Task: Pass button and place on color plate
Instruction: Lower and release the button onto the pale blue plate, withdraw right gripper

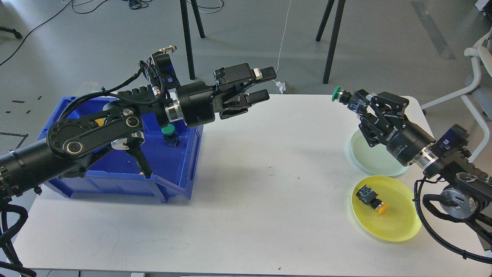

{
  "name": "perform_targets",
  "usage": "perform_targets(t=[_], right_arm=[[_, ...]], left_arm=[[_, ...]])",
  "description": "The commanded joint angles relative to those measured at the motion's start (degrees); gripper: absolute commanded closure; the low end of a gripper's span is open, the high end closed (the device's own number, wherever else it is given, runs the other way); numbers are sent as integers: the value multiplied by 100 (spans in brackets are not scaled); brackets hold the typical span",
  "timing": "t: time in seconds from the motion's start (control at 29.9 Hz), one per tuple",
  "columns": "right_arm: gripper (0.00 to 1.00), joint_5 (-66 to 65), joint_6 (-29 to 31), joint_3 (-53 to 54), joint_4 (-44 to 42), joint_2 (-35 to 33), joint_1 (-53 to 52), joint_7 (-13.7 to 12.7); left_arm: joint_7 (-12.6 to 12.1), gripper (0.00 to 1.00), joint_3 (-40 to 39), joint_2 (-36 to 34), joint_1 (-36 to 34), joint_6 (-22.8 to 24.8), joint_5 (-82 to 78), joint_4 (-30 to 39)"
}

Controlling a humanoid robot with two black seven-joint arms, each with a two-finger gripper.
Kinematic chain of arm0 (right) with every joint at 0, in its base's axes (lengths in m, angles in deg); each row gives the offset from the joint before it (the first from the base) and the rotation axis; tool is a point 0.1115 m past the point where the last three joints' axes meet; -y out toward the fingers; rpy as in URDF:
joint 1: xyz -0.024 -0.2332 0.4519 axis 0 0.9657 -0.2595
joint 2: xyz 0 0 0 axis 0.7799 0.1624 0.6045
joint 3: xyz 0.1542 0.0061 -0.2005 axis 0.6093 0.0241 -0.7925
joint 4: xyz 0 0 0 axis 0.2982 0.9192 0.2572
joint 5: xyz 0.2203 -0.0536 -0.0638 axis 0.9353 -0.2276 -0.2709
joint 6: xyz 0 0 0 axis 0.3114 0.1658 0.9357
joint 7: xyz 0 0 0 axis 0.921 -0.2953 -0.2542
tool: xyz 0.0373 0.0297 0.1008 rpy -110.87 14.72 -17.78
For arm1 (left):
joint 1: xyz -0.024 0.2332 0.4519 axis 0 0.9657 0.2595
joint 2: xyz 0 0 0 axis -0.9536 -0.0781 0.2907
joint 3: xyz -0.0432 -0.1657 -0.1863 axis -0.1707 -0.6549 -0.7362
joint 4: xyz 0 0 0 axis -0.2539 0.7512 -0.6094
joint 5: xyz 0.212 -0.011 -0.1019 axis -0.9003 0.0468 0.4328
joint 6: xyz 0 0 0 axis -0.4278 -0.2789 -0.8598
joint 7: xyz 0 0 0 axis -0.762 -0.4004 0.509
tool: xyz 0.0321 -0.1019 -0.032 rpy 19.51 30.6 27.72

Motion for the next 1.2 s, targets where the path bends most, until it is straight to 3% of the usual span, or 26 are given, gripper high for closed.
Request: perform_targets(t=[0.0, 0.13, 0.37, 0.7, 0.97, 1.17], right_arm=[[99, -31, -475, -172, -1022, -3, 43, 1], [96, -13, -810, -664, -1850, 225, -45, 1], [77, -31, -819, -955, -2368, 883, -141, 1], [41, 48, -828, -1140, -2756, 1245, -362, 1], [18, 75, -819, -807, -2204, 1052, -309, 1], [9, 92, -626, 404, -685, 359, -265, 1]], left_arm=[[1, 16, -1, 0, -5, -1, -1, 0], [1, 16, -1, 26, -14, -1, -1, 0], [1, 16, -1, 97, -6, -10, -1, -9], [1, 15, -1, 97, -5, -10, -1, -9], [1, 15, -9, 97, -5, -18, 8, -9], [1, 13, -290, 62, 108, -106, 515, -122]])
